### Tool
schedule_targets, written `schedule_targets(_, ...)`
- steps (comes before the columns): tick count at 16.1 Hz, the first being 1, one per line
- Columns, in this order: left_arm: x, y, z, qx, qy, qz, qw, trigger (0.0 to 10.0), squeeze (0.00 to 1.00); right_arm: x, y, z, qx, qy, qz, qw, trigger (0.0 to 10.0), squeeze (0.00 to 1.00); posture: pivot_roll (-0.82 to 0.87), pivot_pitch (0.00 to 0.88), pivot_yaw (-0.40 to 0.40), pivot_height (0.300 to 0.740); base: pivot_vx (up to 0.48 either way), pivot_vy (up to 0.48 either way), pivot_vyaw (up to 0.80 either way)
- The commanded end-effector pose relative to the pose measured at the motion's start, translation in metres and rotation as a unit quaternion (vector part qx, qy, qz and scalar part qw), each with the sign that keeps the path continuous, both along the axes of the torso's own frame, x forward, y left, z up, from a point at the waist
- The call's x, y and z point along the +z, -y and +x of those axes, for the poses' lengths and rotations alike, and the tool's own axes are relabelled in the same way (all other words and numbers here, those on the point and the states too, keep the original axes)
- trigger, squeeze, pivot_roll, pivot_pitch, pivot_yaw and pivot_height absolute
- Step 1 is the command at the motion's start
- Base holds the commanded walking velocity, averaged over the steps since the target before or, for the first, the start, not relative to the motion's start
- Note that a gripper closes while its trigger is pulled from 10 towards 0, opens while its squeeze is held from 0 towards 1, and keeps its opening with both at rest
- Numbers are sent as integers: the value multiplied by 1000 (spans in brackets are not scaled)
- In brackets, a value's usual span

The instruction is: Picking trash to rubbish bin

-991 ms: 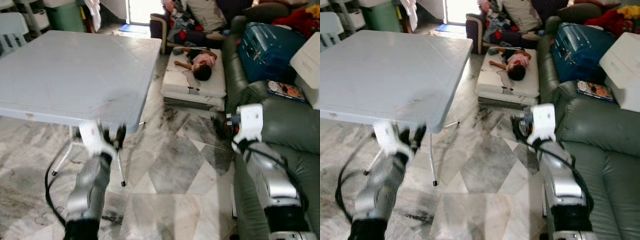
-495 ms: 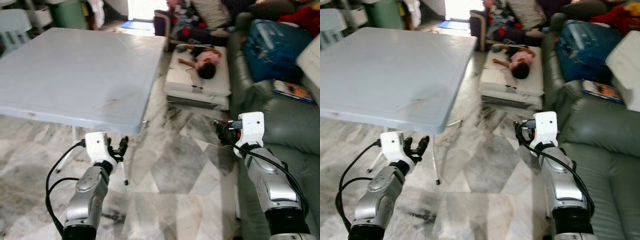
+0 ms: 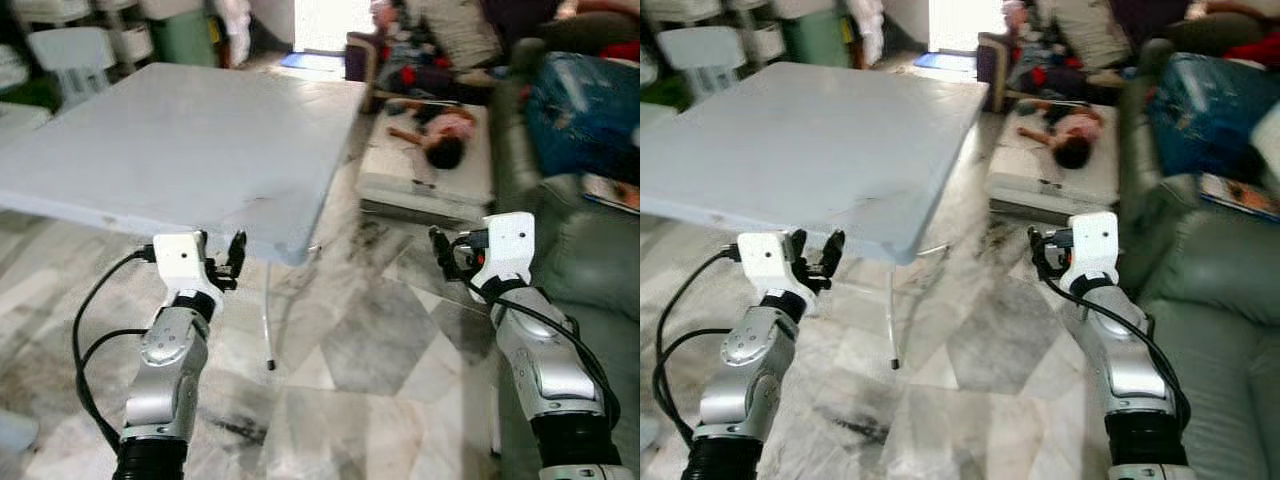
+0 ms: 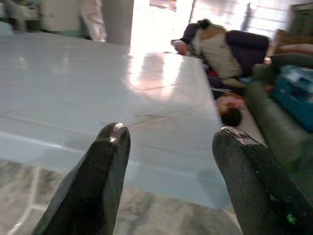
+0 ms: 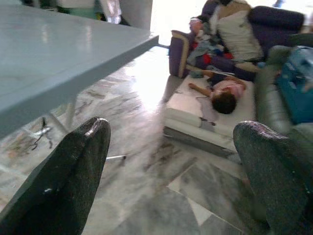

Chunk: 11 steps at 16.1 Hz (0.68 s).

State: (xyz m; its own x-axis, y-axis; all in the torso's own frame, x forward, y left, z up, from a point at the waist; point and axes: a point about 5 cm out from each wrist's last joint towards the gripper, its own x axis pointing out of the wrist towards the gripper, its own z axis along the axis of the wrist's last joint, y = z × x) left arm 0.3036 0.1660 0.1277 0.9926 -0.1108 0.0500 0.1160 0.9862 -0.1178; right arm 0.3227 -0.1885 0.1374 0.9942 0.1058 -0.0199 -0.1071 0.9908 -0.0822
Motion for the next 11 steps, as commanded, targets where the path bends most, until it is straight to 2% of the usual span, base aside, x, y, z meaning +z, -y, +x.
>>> schedule_targets(1, 3, 3, 2, -5, 3, 0, 1000, 10000, 0, 6, 4, 1, -10, 11, -2, 1000, 10000, 0, 78, 22, -32, 740, 0, 0, -769)
schedule_targets(8, 1, -2, 3, 7, -9, -14, 1000, 10000, 0, 4, 4, 0, -9, 8, -4, 1000, 10000, 0, 77, 25, -30, 740, 0, 0, -768)
schedule_targets(11, 0, -4, 5, 10, -14, -19, 1000, 10000, 0, 5, 3, 0, -5, 12, -3, 1000, 10000, 0, 77, 25, -30, 740, 0, 261, 0)
